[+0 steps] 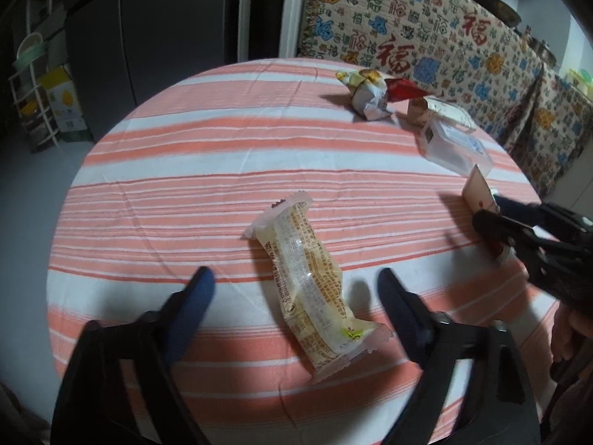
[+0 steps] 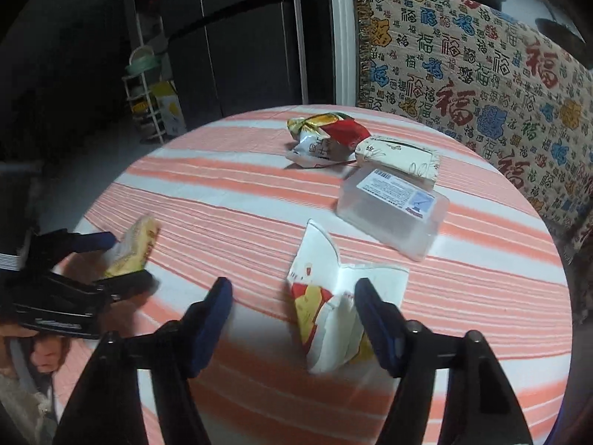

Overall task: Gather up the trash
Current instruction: 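Grasp the cream wafer wrapper with the left tool while the right tool grasps the white paper cup, then carry the wafer wrapper and paper cup over the wastebasket and open both tools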

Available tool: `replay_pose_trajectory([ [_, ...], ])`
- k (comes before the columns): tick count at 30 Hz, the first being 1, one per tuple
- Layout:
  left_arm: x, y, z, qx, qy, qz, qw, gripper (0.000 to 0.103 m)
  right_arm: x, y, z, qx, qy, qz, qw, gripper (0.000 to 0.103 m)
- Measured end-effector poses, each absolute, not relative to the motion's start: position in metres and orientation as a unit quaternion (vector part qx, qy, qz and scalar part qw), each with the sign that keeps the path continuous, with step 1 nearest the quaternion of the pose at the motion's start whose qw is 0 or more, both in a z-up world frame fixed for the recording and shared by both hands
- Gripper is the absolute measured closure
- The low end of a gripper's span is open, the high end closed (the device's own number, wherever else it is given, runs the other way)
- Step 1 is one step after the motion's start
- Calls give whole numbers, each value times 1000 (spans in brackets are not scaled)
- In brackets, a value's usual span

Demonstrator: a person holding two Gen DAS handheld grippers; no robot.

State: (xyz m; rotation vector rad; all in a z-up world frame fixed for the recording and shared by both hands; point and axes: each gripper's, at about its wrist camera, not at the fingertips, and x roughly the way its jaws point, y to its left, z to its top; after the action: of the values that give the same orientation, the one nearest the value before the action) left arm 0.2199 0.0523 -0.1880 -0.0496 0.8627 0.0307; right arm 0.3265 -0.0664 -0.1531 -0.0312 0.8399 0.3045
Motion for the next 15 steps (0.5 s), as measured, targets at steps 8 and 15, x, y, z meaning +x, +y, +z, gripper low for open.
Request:
replay_pose_trajectory([
  [8, 210, 55, -178, -51, 395, -23, 917, 82, 309, -90, -120, 33, 382, 138, 913, 95],
  [15, 209, 26, -162, -62, 382, -57, 920, 84, 298, -120, -107, 68, 383, 143, 910, 95],
])
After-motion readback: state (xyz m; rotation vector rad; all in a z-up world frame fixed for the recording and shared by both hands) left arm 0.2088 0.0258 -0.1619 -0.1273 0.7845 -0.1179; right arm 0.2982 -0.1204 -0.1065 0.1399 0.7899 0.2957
